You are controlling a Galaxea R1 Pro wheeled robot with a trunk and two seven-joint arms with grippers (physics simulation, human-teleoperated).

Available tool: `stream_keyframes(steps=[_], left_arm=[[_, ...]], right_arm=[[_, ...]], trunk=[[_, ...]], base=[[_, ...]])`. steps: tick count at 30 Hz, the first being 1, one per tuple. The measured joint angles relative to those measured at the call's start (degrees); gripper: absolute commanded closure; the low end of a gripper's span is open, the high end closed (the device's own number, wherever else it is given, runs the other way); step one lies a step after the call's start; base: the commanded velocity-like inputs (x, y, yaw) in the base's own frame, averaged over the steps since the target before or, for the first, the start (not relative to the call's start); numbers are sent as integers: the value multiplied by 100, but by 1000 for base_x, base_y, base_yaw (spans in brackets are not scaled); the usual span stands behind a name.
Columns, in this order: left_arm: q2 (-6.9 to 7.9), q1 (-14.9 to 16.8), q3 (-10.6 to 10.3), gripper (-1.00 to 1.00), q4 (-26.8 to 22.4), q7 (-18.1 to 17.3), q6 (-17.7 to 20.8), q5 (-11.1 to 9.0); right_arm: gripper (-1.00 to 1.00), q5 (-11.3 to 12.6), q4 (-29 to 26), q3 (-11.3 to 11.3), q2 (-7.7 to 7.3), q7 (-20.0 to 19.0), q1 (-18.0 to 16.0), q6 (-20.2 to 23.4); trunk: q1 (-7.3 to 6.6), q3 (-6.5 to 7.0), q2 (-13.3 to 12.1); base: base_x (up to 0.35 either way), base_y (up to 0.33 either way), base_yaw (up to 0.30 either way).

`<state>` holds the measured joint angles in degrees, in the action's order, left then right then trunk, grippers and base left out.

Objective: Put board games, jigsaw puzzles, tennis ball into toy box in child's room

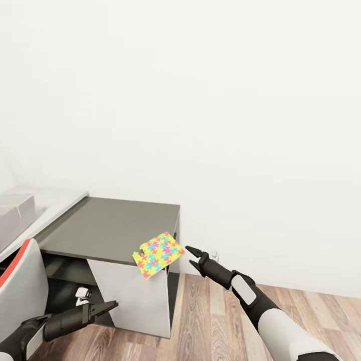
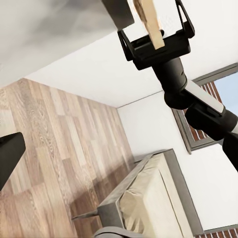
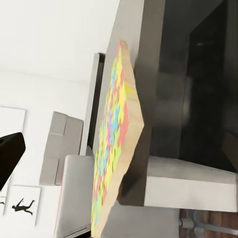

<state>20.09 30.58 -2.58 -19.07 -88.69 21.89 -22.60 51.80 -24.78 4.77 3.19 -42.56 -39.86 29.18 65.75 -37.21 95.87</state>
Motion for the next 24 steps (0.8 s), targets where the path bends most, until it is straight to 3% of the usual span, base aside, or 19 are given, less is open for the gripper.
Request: stream_keyframes(steps=[7, 24], left_arm=[[0, 3, 3, -100, -1, 0, 1, 5], [-1, 2, 5, -100, 0, 9, 8, 15]], right_arm=[[-100, -1, 0, 0, 6, 6, 0, 0], [-100, 1, 4, 1, 8, 16, 0, 25]], trunk=[[154, -126, 281], [153, -126, 282]], base=[[0, 0, 0], [25, 22, 0]])
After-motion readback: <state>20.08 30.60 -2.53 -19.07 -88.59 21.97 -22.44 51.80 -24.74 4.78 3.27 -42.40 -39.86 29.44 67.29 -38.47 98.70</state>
